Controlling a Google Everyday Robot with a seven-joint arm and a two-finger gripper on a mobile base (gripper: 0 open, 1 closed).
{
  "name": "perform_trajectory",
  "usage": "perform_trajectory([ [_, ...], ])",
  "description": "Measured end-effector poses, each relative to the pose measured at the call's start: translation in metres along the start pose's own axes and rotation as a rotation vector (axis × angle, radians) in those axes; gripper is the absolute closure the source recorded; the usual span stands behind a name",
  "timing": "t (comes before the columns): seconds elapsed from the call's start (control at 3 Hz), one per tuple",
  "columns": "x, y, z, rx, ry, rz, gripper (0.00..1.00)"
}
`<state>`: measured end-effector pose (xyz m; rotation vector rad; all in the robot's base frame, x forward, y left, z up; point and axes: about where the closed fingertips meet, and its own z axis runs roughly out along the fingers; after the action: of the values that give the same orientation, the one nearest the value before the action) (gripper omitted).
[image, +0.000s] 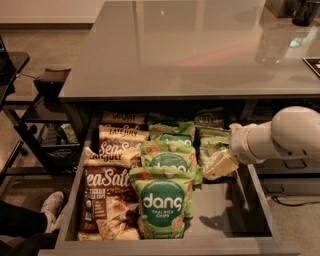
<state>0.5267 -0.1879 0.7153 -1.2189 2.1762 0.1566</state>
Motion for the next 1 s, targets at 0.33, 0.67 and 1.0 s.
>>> perform_trajectory([
  [0.33, 0.014, -0.024, 0.027, 0.081, -0.007, 0.082, 0.0],
  [0.67, 0.021, -0.04, 0.047, 0.146, -0.01, 0.107, 0.0],
  [1.0, 0.027, -0.051, 0.062, 0.178, -0.012, 0.109, 0.0],
])
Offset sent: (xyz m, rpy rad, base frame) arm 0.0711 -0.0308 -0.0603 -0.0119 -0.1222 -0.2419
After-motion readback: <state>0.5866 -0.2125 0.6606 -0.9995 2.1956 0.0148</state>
